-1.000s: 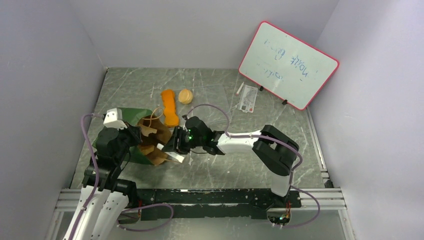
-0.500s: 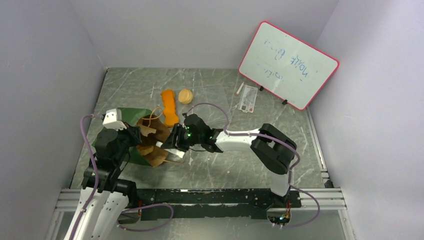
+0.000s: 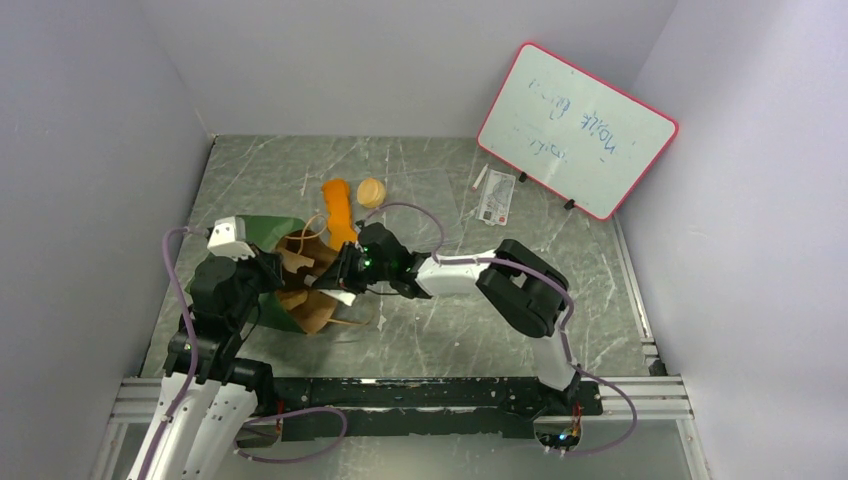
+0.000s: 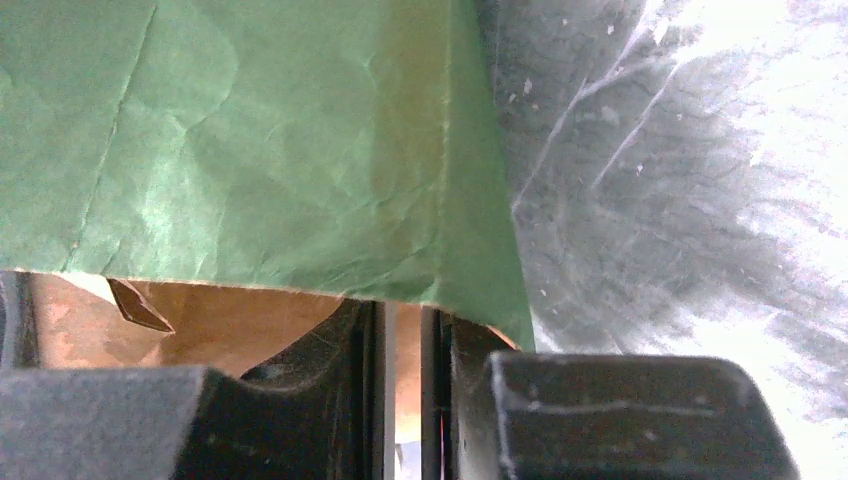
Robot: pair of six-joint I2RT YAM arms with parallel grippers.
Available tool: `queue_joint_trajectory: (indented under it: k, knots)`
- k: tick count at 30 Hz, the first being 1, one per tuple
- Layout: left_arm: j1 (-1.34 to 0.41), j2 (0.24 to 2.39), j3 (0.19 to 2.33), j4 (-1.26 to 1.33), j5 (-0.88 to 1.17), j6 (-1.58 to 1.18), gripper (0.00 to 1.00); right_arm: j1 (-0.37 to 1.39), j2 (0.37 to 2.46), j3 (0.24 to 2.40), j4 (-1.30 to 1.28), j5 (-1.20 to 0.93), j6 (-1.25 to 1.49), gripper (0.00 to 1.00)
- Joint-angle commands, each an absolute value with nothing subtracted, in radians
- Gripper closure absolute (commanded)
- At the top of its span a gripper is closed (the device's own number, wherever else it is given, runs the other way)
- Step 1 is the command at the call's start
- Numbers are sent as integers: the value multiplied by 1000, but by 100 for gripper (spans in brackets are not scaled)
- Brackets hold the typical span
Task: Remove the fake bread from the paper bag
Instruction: Take out the fake bread from the paper bag.
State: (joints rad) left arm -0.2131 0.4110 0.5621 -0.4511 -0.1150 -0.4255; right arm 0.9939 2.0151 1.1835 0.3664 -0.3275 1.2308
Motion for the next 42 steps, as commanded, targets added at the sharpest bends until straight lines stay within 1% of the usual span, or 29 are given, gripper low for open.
queue_joint_trajectory:
  k: [1, 5, 9, 18, 22, 34, 42]
  knots:
    - [-212, 412, 572, -408, -116, -445, 93, 975, 1962, 1162, 416, -285, 1203, 85]
    - [-212, 421, 560, -419, -174, -503, 93, 971, 1896, 1133, 402, -246, 1157, 92]
    - [-212, 439, 569, -435, -250, -551, 93, 971, 1832, 1115, 372, -208, 1109, 94]
    - [-212, 464, 579, -444, -352, -644, 93, 985, 1679, 1044, 330, -156, 1077, 94]
    - [-212, 453, 572, -404, -377, -671, 93, 1001, 1611, 983, 318, -150, 1081, 94]
    - [-212, 500, 602, -343, -445, -693, 93, 1078, 1428, 847, 258, -112, 1083, 94]
    - [-212, 520, 600, -302, -512, -693, 93, 1143, 1298, 785, 187, -42, 1095, 95]
